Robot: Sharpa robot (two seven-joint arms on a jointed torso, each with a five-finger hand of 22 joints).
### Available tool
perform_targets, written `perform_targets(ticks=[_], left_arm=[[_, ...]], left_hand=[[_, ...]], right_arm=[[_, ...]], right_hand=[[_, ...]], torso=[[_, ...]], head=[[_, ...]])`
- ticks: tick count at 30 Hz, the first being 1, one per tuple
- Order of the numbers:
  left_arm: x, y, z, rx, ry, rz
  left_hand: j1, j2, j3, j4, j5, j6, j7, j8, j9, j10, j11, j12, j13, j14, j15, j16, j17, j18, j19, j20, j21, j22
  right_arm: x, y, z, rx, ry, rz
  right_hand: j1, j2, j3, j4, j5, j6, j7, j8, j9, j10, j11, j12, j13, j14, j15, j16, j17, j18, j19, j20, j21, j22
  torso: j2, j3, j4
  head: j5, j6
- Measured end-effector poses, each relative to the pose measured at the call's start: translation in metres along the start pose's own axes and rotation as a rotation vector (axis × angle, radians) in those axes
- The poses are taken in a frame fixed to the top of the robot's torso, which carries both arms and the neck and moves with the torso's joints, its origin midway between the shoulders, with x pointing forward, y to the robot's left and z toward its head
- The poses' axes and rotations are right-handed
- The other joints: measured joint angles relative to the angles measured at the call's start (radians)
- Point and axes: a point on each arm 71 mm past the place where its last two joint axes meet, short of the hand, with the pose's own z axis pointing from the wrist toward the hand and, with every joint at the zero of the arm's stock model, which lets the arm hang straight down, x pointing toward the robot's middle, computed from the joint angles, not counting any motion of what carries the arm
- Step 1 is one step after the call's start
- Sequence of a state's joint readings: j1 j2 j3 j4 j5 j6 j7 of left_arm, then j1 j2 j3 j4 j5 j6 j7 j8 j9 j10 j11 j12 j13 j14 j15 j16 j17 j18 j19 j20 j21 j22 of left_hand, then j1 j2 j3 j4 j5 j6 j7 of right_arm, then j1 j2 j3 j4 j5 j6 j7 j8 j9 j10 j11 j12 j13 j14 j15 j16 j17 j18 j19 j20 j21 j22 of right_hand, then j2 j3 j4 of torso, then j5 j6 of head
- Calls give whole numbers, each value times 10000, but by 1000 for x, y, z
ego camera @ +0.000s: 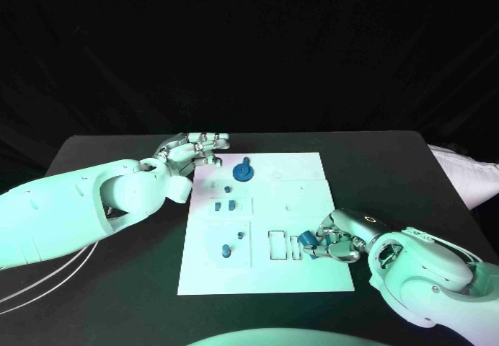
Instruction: Assemble the parts on the task board
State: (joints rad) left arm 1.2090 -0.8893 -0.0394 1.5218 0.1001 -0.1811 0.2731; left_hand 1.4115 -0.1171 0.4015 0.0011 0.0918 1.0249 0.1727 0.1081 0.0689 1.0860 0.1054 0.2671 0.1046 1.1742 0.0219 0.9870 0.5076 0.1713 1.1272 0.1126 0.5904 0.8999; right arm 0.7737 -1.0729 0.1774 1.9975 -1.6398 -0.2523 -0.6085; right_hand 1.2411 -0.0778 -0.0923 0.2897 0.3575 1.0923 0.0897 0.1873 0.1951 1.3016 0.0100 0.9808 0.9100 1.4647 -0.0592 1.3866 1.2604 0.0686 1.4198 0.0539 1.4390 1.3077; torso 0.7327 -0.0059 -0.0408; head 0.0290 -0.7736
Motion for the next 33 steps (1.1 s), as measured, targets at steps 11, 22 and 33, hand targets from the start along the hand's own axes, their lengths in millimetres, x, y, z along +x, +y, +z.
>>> perform_targets(ticks=[11, 22, 33], left_arm=[[-2, 0, -1, 3, -28, 4], [-2, 0, -2, -2, -27, 3], [-1, 0, -1, -7, -6, -3]], left_hand=[[0, 0, 0, 0, 0, 0, 0, 0, 0, 0, 0, 0, -1, 0, 0, 0, 1, -1, 0, 0, 0, 1], [0, 0, -55, -1, 0, 0, 0, 0, 0, -35, -37, 40, 7, 0, 0, 0, -12, 0, 0, 0, -59, -13], [0, 0, -54, -1, 0, -35, -35, 0, 0, -35, -37, 40, 6, 0, 0, 0, -11, -1, 0, 0, -59, -13]], right_arm=[[-1, 4, 8, -151, -185, -64], [-1, 4, 0, -146, -520, 407], [-14, 15, -8, -202, -836, 1801]], right_hand=[[705, 277, -93, -100, -43, -49, -23, 166, 240, -55, 20, 0, 353, 0, 1, 40, 46, 0, 0, 0, 55, -1], [1240, 474, -30, -40, -18, -23, -80, 259, 345, -34, -2, 203, 667, 1, 2, 97, 139, 1, 54, -54, 106, -2], [1168, 546, 221, -80, 729, -102, -112, 258, 327, 154, -115, 158, 732, 1, 2, 97, 153, 1, 54, -54, 106, -3]], torso=[[-3, -9, 4], [-10, 3, -4], [-12, -6, 5]], head=[[3, -56], [18, -59], [4, -24]])
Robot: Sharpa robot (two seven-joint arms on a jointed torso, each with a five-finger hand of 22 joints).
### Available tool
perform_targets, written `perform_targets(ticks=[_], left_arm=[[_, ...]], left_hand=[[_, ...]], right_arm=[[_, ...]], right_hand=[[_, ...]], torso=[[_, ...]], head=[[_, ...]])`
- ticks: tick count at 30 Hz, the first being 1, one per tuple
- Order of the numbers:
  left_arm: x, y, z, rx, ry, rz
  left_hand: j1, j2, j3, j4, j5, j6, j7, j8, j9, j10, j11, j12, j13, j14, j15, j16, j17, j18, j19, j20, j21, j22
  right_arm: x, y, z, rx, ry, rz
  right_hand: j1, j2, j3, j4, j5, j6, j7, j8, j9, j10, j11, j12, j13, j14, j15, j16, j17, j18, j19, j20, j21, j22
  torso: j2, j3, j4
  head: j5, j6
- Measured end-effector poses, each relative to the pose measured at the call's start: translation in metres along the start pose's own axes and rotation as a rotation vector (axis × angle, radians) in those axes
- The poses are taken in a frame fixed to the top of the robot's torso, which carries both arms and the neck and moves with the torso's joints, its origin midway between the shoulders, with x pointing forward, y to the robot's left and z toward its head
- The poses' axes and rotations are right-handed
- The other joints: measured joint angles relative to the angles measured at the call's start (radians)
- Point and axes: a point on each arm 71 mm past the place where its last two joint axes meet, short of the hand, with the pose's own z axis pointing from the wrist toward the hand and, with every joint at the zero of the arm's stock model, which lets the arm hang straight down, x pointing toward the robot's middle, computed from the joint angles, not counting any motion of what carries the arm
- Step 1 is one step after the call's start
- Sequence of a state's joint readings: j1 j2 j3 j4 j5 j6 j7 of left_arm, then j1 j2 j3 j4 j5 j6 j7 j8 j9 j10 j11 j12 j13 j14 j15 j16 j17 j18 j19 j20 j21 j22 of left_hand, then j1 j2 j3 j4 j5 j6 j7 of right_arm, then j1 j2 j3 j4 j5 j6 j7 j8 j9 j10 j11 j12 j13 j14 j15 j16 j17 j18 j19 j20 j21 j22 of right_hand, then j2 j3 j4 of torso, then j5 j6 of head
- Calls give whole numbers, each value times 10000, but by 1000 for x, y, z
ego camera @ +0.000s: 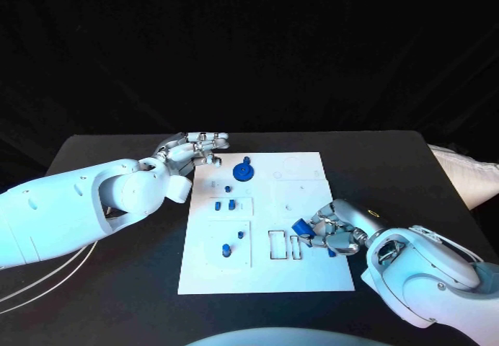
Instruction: Assemble the parts on the task board
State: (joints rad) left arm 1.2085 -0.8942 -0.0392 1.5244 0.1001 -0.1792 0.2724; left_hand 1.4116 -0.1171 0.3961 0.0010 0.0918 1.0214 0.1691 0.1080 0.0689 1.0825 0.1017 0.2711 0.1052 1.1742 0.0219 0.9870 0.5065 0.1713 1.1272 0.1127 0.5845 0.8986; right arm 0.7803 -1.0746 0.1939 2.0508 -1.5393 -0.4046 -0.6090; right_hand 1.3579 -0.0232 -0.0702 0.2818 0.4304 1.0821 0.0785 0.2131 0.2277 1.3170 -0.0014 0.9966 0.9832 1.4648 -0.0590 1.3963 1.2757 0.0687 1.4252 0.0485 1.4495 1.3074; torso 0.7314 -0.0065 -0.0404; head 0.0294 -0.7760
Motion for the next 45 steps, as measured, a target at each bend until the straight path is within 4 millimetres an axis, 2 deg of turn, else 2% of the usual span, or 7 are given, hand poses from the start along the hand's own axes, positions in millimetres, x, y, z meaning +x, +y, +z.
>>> perform_targets(ticks=[8, 14, 29, 32, 36, 41, 45], left_arm=[[1, 0, 0, -5, 21, -6], [2, 1, 1, -12, 40, -11], [3, 1, 1, -25, 58, -15], [3, 1, 1, -27, 66, -17], [3, 1, 1, -29, 67, -17], [3, 1, 1, -32, 67, -17], [3, 1, 1, -37, 66, -17]], left_hand=[[0, 0, 0, 0, 0, 0, 0, 0, 0, 0, 0, 0, -1, 0, 0, 0, 1, 0, 0, 0, 0, 0], [0, 0, 0, 0, 0, 0, 0, 0, 0, 0, 0, 0, -2, 0, 0, 0, -9, -1, 0, 0, 0, 1], [0, 0, 0, 0, 0, 0, 0, 35, 0, 1, 0, 0, -3, -36, -35, 0, -19, 0, 0, 0, 0, -9], [0, 0, 0, 0, 0, 0, 0, 35, 0, 1, 0, 0, -3, -36, -35, 0, -19, 1, 0, 0, 0, -9], [0, 0, 1, 0, 0, 0, 0, 35, 0, 1, 0, 0, -4, -36, -35, 0, -19, 0, 0, 0, 0, -9], [0, 0, 1, 0, 0, -1, 0, 35, 0, 1, 0, 0, -4, -36, -35, 0, -18, 1, 0, 0, 0, -8], [0, 0, -1, -2, 0, 0, 0, 35, 0, 1, 0, 16, -4, -36, -35, 0, -19, 1, 0, 0, 0, -8]], right_arm=[[7, 8, 4, 51, 436, 607], [14, 14, 7, 36, 941, 683], [26, 21, 12, -4, 1761, 584], [27, 22, 13, -23, 1803, 590], [28, 22, 15, -15, 1847, 580], [29, 22, 15, 5, 1880, 554], [29, 22, 15, -4, 1864, 529]], right_hand=[[-389, 117, -229, 85, 573, -36, 27, -1, -3, 33, 13, -81, 58, 0, 0, 0, -1, 0, -1, 0, -1, -1], [-819, 126, -430, 94, 454, 33, -40, 150, 17, 102, -26, -191, 46, 0, 0, 0, 2, 0, -1, 1, -1, -1], [-940, 246, -484, 94, 431, 65, -71, 152, 30, 108, -19, -307, -29, 37, -37, 0, 24, -1, -1, 1, -2, 7], [-1068, 255, -567, 93, 357, 65, -72, 194, 538, 109, -19, -307, -29, 37, -37, 0, 33, 0, 36, -36, -3, 6], [-1424, 282, -783, 86, -118, 119, -119, 293, 787, 173, -66, -354, -8, 20, -54, 0, 33, 0, 36, -36, -8, 6], [-2566, 332, -1462, 91, -2447, 110, -107, 301, 943, 226, -118, -531, -8, -1, -74, 0, 14, 0, 36, -36, -8, 5], [-3248, 36, -1643, 122, -3494, 108, -106, 301, 1041, 168, -62, -796, -169, -1, -74, 0, -85, 0, 35, -36, -8, 5]], torso=[[4, -9, 3], [5, -14, 4], [8, -6, -9], [8, 0, -8], [9, 0, -1], [11, 1, -3], [12, 1, -10]], head=[[3, -43], [-19, -67], [33, -94], [44, -88], [46, -85], [55, -95], [68, -104]])
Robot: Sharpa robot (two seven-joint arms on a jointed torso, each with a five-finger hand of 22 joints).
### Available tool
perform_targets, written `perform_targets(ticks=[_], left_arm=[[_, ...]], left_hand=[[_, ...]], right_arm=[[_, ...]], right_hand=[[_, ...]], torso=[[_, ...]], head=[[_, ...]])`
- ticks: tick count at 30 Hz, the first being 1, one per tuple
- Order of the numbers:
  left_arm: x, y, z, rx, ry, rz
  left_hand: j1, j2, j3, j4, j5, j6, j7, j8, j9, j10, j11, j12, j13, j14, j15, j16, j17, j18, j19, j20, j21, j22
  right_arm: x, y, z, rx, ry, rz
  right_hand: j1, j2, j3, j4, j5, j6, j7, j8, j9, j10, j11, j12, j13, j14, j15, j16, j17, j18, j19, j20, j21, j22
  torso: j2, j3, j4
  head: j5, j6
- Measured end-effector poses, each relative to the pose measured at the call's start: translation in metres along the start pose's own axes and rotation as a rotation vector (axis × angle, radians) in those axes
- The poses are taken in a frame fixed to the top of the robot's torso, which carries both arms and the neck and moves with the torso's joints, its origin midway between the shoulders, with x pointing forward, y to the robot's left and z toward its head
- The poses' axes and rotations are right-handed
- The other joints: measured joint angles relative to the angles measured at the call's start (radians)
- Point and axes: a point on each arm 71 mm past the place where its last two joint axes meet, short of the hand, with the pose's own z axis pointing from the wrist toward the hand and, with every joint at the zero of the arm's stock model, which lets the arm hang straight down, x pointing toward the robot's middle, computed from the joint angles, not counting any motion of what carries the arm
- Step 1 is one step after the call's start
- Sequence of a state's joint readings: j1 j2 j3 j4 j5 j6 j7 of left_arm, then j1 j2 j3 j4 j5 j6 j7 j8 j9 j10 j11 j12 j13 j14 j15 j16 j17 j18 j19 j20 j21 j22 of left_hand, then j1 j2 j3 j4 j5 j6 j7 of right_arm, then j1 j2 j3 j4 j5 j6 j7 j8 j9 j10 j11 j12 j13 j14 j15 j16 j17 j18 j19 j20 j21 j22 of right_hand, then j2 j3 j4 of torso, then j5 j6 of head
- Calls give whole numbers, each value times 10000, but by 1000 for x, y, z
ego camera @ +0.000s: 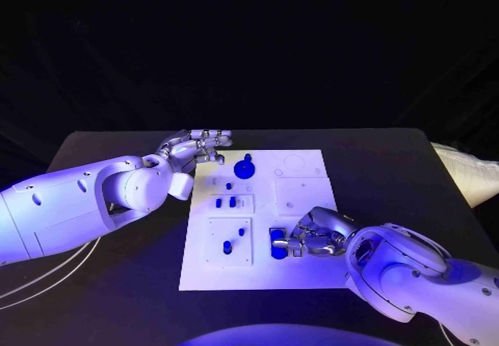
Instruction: Assemble the parts on the task board
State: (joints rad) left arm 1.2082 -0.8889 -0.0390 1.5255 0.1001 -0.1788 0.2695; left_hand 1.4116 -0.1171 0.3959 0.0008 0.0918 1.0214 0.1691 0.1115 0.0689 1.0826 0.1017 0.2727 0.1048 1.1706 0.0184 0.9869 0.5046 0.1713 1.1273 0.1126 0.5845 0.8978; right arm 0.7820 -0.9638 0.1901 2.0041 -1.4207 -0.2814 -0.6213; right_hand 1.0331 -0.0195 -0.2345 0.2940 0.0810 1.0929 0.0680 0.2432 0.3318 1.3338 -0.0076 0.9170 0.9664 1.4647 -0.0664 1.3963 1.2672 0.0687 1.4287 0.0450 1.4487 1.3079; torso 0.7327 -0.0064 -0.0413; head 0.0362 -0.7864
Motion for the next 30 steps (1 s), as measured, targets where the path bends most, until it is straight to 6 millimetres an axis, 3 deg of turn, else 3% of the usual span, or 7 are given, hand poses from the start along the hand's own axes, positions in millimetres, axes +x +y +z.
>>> perform_targets(ticks=[4, 6, 10, 15, 21, 28, 30], left_arm=[[0, 0, 0, -10, 0, 0], [0, 0, 0, -14, 1, -1], [0, 0, 0, -22, -3, 0], [0, 0, 0, -29, -2, 0], [0, 0, 0, -36, 4, -1], [0, 0, 0, -43, -2, 0], [-1, 0, -1, -44, -12, 2]], left_hand=[[0, 0, -26, -26, 0, 0, 0, 0, 0, 0, 0, 34, 9, 0, 0, 37, -13, -1, 0, 0, 0, 0], [0, 0, -26, -26, 0, 0, 0, 0, 0, 0, 0, 34, 8, 0, 0, 37, -13, 0, 0, 0, 0, 0], [0, 0, -26, -26, 0, 0, 0, 0, 0, 0, 0, 34, 8, 0, 0, 37, -13, -1, 14, 13, 0, -1], [0, 0, -26, -26, 0, -37, 34, 0, 0, -35, 36, 34, 7, -1, 1, 37, -12, -1, 37, 37, 0, -10], [0, 0, -26, -26, 0, -37, 34, 0, 0, -35, 36, 34, 7, -1, 1, 37, -12, -1, 37, 37, 0, -10], [0, 0, -26, -26, 0, -37, 34, 0, 0, -35, 35, 34, 6, -1, 1, 37, -12, -2, 37, 37, 0, -9], [0, 0, -26, -26, 0, -37, 34, 0, 0, -35, 35, 34, 6, -1, 2, 37, -11, -2, 37, 37, 0, -9]], right_arm=[[0, 0, -1, -12, -19, -30], [0, 0, -1, -16, -27, -44], [0, 0, -2, -39, -38, -78], [0, 1, -2, -83, -77, -155], [0, 1, 0, -101, -162, -272], [-1, 0, 0, -127, -276, -402], [-2, -1, -3, -118, -316, -402]], right_hand=[[-135, -138, 87, -1, -94, 0, 0, 0, 79, -36, 36, -171, -130, 0, 0, -77, -111, 0, 0, 0, 0, 0], [22, -194, 247, -21, 133, 0, 0, 0, 132, -36, 36, -199, -117, 0, 0, -77, -112, 0, 0, 0, 0, -1], [1451, 72, 689, -479, 766, 2, -2, 0, 261, -36, 36, -234, -46, 0, 0, -77, -104, 0, 0, 0, 0, -1], [2936, 311, 1176, -1340, 478, 2, -2, 0, 354, -34, 34, -274, 22, 36, -36, -77, -36, 0, 0, 0, 0, -2], [3203, 559, 1328, -1493, 324, 3, -3, 0, 393, 61, -60, -170, 206, 36, -36, -77, 35, 0, -1, 1, -1, -2], [3202, 559, 1356, -1521, 333, 3, -3, 1, 414, 75, -75, -170, 223, 0, -72, -77, 44, 0, 37, -37, -1, -3], [3163, 523, 1293, -1458, 526, 3, -4, 1, 421, 75, -75, -170, 223, 0, -72, -77, 44, 0, 37, -37, -1, -3]], torso=[[0, 0, -3], [0, 4, -3], [0, 6, -4], [-1, 7, -5], [-1, 6, 1], [0, -1, 9], [0, 0, 8]], head=[[9, -10], [11, -17], [12, -31], [8, -37], [-12, -62], [-15, -83], [-15, -83]])
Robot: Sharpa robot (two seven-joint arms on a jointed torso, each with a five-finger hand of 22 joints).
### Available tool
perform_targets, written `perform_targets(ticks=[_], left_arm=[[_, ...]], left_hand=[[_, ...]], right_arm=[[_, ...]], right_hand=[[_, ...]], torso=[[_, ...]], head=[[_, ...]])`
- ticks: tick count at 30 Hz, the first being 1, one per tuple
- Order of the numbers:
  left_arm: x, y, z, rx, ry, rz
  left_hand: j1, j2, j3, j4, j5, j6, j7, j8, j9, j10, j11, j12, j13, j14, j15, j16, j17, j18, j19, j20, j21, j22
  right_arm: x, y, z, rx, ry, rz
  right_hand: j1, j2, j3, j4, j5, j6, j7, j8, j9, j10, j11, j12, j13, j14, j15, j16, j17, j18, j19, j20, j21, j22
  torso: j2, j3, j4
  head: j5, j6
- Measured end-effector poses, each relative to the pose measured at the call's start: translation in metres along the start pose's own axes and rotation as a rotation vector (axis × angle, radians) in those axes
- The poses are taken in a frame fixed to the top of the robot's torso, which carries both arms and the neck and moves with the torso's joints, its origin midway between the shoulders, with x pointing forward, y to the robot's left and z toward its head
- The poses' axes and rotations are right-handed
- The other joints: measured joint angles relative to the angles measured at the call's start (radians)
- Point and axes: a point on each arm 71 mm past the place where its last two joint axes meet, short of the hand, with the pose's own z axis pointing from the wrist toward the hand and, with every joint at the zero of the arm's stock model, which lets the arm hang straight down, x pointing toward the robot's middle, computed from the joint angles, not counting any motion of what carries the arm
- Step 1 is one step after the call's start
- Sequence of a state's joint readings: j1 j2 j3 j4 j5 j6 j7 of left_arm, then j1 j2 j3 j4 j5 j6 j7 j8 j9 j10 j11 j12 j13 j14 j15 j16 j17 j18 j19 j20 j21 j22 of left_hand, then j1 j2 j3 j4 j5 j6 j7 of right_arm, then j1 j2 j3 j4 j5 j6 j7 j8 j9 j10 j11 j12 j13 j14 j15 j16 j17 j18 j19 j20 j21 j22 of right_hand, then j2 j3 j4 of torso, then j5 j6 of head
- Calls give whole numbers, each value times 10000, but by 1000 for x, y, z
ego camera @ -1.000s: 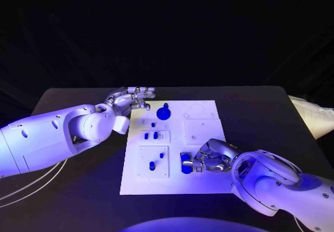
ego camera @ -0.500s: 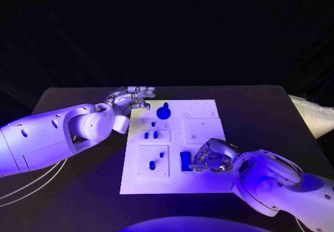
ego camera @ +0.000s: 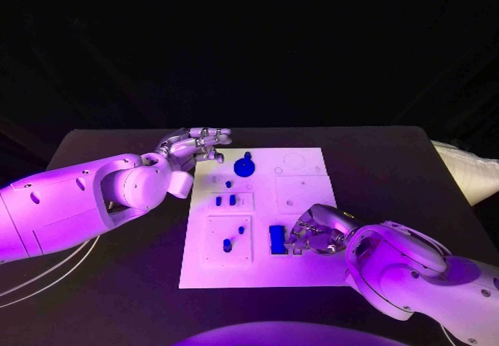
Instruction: Assemble the parts on the task board
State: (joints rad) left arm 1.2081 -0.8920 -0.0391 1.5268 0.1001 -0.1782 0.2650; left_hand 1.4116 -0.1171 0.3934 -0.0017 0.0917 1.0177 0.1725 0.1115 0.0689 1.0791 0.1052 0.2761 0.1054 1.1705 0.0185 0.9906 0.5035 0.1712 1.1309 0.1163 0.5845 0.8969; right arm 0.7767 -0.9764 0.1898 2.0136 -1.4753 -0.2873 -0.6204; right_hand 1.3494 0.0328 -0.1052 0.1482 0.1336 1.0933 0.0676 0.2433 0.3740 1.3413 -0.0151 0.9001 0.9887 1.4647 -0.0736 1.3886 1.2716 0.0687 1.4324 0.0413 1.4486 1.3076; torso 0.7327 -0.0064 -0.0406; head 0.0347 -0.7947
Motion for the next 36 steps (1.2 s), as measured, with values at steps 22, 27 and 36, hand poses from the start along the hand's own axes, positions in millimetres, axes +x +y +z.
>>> perform_targets(ticks=[22, 27, 36], left_arm=[[0, 0, 0, -10, 3, -1], [1, 0, 0, -16, 44, -11], [1, 1, 1, -32, 48, -15]], left_hand=[[0, 0, 0, 0, 0, 0, 0, 0, 0, 1, -1, 0, -2, 0, 0, 0, -17, 0, 0, 0, 0, 1], [0, 0, 0, 0, 0, 0, 0, 0, 0, 1, -1, 0, -3, 0, 0, 0, -16, 0, 0, 0, 0, 1], [0, 0, 1, 0, 0, 0, 0, 0, 0, 1, -1, 0, -3, 0, 0, 0, -16, 1, 0, 0, 0, 2]], right_arm=[[-45, -55, -30, 1105, -1282, -190], [-49, -61, -29, 1195, -1475, -499], [-40, -65, -24, 1263, -1171, -977]], right_hand=[[-132, -240, -102, 223, 870, -442, 260, -669, -387, -486, 233, -1498, -1041, -1, 76, -332, -536, 1, -275, 93, -234, -2], [-132, -239, -157, 468, 912, -204, 172, -669, -455, -376, 197, -1394, -886, -1, 75, -332, -536, 1, -275, 93, -234, -2], [-335, -303, -286, 730, 931, -88, 162, -716, -507, -354, 175, -1394, -857, -1, 75, -387, -556, 1, -275, 93, -275, -2]], torso=[[-56, 7, -147], [-71, 12, -189], [-67, 11, -170]], head=[[-238, 209], [-279, 239], [-276, 248]])
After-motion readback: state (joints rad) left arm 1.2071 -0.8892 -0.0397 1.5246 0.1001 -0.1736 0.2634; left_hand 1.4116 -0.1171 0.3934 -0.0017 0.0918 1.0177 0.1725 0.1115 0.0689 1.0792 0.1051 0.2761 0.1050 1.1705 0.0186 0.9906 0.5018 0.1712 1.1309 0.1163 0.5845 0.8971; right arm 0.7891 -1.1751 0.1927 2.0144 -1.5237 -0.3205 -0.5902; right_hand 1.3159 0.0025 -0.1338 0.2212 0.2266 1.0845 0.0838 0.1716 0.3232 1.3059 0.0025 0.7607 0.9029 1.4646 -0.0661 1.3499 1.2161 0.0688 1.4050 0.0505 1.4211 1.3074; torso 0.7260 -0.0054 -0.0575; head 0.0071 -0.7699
